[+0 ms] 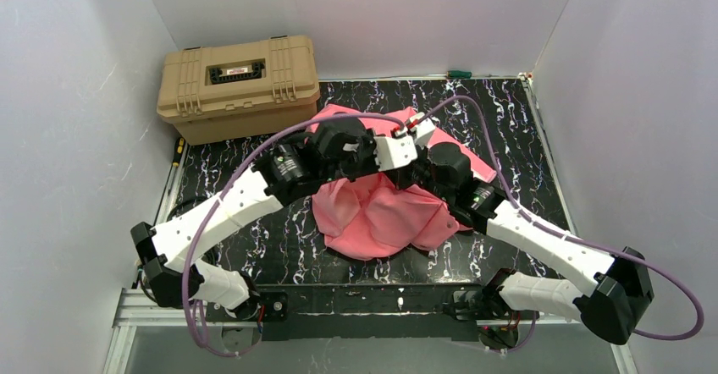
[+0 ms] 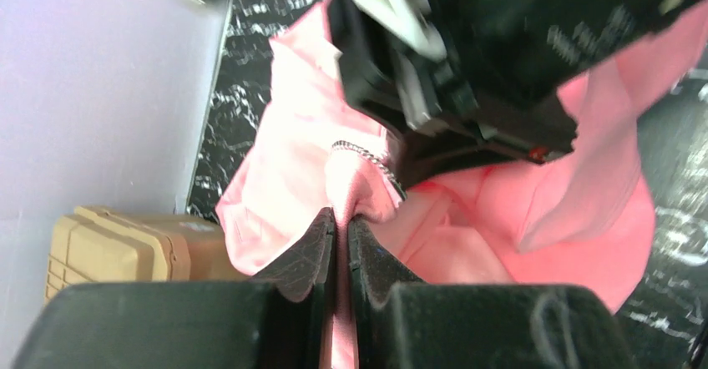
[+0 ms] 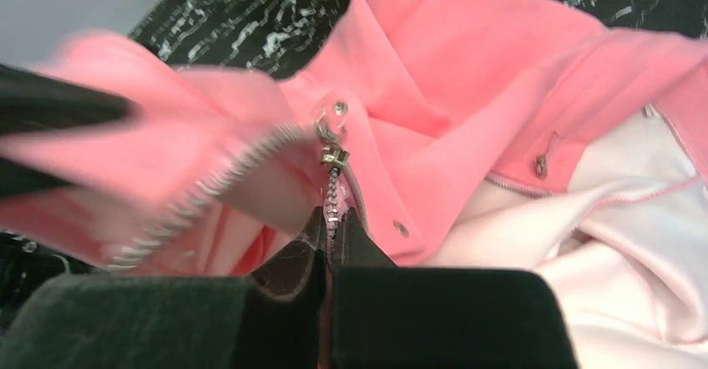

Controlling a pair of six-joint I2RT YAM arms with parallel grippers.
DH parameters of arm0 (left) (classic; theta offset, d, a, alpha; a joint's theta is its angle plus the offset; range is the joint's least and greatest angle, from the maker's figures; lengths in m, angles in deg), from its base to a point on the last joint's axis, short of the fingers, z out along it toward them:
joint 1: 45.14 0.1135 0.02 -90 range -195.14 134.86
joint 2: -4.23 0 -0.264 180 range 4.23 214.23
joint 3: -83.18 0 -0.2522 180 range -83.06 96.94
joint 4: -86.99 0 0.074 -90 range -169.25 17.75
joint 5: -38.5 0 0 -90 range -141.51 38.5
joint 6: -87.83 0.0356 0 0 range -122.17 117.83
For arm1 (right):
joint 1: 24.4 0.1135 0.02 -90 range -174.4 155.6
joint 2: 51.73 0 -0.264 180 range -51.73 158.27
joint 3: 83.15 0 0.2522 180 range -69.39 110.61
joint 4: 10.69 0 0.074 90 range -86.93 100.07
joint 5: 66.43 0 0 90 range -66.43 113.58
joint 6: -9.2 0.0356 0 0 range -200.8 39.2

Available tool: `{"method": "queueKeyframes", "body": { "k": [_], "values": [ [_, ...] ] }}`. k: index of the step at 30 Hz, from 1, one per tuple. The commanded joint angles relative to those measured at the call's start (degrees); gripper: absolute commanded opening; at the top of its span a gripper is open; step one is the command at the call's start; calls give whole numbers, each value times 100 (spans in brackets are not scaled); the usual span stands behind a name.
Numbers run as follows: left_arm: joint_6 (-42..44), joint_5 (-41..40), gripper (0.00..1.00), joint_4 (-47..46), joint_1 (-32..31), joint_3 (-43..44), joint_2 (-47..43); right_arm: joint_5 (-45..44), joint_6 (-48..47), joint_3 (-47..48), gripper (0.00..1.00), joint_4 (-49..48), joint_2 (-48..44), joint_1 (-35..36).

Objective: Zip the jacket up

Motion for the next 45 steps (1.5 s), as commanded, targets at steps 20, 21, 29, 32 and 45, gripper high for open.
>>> {"method": "queueKeyframes", "body": {
  "k": [20,21,29,32,45],
  "values": [
    [666,-1082,0,-3217,-38,-1399,-1164,2395,-775,-57,1,1634,-2189,-287],
    [753,-1070,0,-3488,-34,-1433,-1160,2522,-775,-46,1,1513,-2123,-292],
    [561,-368,0,-3532,-34,-1549,-1581,2957,-827,106,1,656,-1243,-711],
    [530,-30,0,-3620,-34,-1705,-1696,3358,-511,162,1,203,-974,-1244],
    [2258,-279,0,-5833,-157,-2555,-1001,3357,-188,-109,1,-520,-875,-1433]
  ]
}}
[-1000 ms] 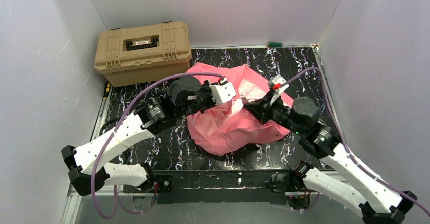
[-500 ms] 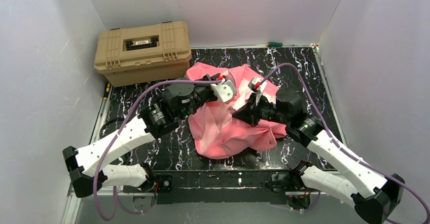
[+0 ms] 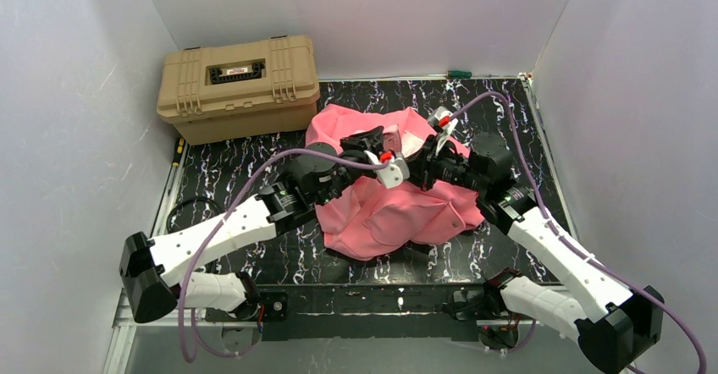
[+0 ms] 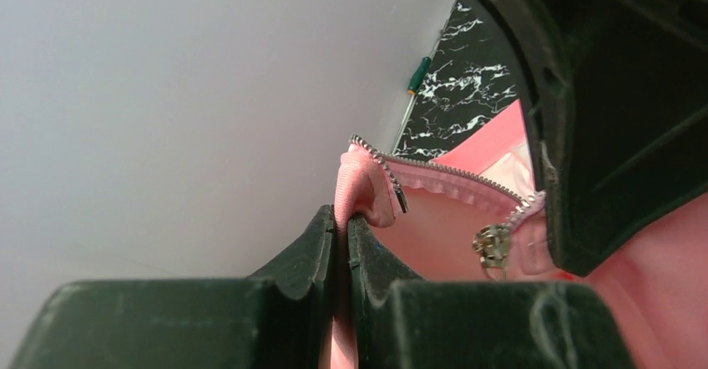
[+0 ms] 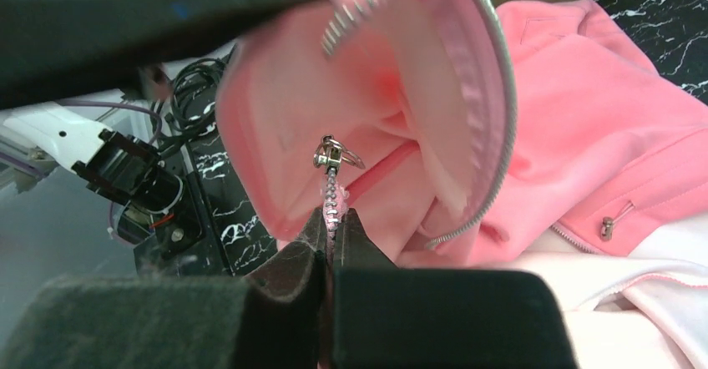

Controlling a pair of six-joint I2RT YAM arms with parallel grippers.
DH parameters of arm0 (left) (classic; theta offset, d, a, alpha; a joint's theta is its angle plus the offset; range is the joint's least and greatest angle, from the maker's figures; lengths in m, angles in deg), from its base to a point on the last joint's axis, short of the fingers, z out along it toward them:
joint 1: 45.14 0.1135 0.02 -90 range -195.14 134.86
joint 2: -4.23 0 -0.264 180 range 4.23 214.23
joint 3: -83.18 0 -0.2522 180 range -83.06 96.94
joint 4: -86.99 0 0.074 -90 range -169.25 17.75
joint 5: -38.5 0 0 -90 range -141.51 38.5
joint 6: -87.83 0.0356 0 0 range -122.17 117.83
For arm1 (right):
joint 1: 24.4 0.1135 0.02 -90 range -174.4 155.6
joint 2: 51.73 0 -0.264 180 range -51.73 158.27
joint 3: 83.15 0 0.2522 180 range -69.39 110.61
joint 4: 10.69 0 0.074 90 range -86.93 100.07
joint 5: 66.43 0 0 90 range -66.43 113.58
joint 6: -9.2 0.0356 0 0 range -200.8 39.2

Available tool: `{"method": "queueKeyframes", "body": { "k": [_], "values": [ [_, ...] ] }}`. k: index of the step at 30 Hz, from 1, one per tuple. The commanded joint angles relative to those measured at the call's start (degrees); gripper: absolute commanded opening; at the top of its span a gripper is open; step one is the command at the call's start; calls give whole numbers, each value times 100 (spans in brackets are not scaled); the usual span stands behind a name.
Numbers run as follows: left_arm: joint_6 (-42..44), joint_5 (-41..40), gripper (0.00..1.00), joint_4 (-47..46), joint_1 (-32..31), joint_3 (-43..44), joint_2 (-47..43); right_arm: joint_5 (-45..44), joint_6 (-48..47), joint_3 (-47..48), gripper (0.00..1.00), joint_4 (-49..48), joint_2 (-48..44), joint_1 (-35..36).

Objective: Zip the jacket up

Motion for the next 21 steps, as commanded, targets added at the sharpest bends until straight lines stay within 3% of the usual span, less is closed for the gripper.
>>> {"method": "queueKeyframes", "body": {
  "k": [1,7,14,21],
  "values": [
    [864,48,0,-1390,-116,-241,48,25,128,50,1,-608,-47,-1],
    [648,83,0,-1678,-144,-252,58,32,108,85,1,-539,-87,29],
    [558,672,0,-1654,-144,-685,-368,398,179,317,1,-155,-166,43],
    [-130,844,0,-1138,-144,-566,-648,1437,-94,1093,1,824,104,42]
  ]
}}
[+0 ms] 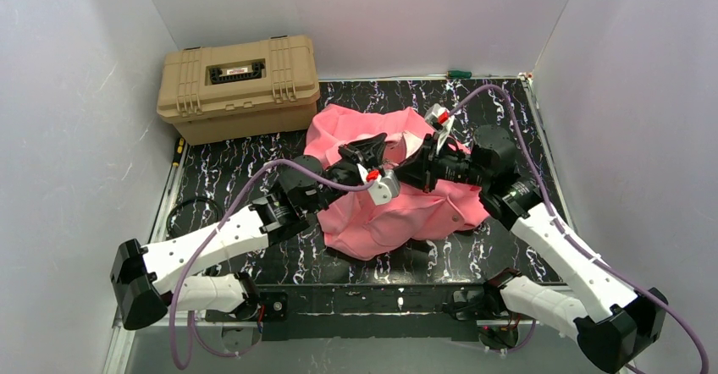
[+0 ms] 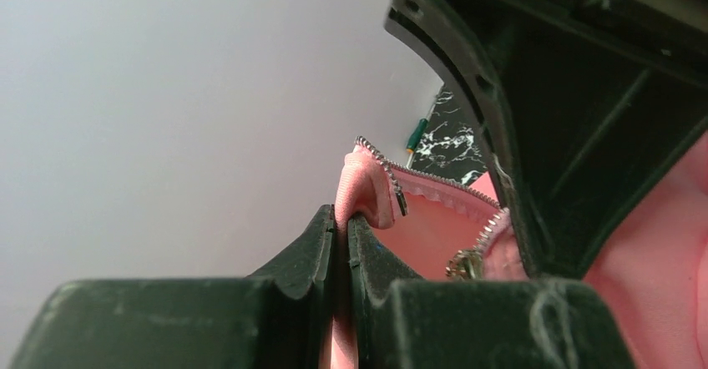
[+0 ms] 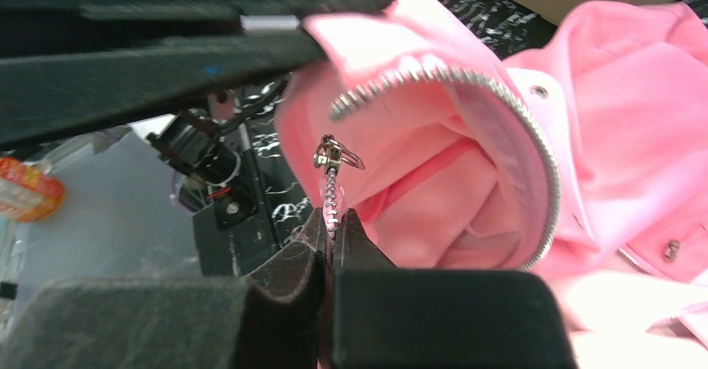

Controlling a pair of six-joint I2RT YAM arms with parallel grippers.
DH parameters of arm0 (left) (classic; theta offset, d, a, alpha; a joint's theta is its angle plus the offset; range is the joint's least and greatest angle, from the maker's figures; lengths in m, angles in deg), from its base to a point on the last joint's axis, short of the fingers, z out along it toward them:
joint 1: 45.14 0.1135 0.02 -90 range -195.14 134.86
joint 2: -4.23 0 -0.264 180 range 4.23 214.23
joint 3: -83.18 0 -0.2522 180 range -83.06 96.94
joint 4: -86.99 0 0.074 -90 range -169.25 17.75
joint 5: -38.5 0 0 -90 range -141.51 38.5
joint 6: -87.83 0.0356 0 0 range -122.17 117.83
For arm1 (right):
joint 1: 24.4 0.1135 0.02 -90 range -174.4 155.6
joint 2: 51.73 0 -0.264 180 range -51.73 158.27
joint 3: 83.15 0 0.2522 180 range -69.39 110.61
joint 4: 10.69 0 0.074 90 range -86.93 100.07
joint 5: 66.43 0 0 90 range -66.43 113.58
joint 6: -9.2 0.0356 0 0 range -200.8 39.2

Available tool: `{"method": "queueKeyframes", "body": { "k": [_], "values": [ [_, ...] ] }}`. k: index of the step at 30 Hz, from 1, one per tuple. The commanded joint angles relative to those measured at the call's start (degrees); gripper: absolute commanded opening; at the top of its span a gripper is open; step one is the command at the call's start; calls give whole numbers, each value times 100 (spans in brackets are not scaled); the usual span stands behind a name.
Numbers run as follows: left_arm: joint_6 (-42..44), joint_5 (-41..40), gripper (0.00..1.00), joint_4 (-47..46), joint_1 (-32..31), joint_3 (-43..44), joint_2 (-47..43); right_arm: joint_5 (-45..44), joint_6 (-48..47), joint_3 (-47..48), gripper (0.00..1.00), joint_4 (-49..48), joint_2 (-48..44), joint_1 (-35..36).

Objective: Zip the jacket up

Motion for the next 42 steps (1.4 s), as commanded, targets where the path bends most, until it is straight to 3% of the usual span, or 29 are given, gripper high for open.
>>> {"method": "queueKeyframes", "body": {
  "k": [1,7,14,27,42],
  "values": [
    [-659,192,0,164,-33,290,-403,887,-393,911,1,791,141,36],
    [-1182,358,0,591,-40,291,-824,1469,-690,1917,1,2152,526,41],
    [-1104,336,0,602,-50,185,-1084,1471,-711,2129,1,2848,617,169],
    [-874,760,0,604,-52,-46,-1169,928,-509,2438,1,2590,904,238],
    [-776,554,0,587,-62,-28,-993,900,-413,2209,1,2423,689,246]
  ]
}}
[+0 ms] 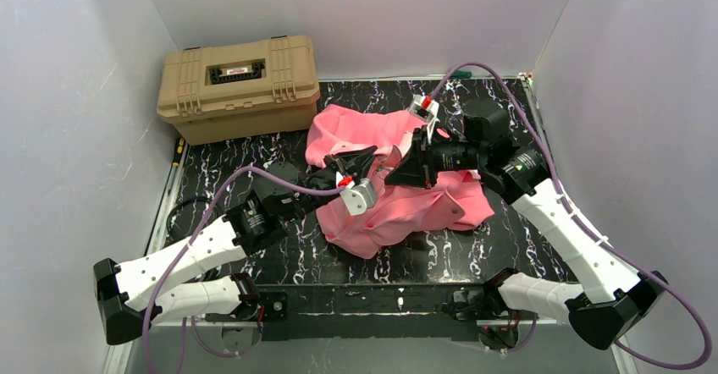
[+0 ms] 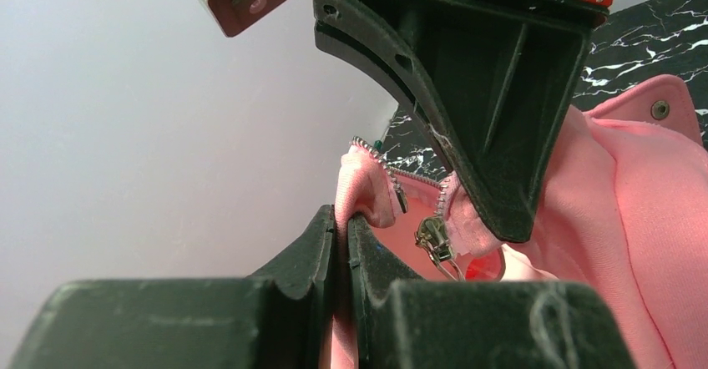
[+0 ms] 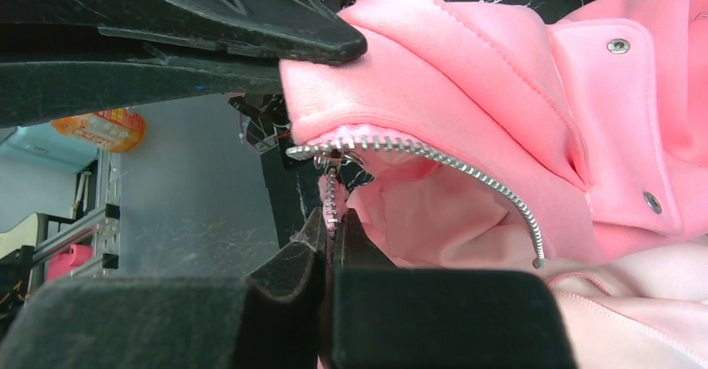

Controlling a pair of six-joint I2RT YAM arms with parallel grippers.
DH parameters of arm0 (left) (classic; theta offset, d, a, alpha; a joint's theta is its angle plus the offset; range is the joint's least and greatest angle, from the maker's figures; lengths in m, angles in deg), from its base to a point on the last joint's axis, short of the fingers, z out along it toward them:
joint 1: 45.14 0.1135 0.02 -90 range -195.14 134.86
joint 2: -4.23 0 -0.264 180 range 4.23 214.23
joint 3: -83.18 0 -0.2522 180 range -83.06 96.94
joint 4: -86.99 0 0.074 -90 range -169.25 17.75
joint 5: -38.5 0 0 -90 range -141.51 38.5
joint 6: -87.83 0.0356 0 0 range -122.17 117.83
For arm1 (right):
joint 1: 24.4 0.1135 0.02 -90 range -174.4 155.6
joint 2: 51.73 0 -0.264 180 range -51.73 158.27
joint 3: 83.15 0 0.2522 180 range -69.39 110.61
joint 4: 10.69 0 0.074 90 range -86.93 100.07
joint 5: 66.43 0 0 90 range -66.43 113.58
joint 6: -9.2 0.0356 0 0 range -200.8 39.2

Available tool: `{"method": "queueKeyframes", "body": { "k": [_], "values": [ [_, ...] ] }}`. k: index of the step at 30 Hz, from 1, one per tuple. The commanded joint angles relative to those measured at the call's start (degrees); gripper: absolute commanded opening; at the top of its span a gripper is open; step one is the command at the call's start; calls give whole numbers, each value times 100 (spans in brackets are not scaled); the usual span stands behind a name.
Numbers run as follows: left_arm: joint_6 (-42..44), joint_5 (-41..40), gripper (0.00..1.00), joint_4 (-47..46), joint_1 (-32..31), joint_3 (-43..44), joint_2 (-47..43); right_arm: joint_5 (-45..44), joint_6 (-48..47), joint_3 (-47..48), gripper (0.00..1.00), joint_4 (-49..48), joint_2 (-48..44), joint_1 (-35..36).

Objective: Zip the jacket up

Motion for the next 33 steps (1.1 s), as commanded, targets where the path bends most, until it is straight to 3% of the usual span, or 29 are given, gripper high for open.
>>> {"method": "queueKeyframes", "body": {
  "k": [1,33],
  "values": [
    [34,-11,0,-290,-53,106,-33,88,66,93,1,-324,-193,46],
    [226,15,0,-291,-52,128,43,-310,-110,100,1,-248,-356,71]
  ]
}}
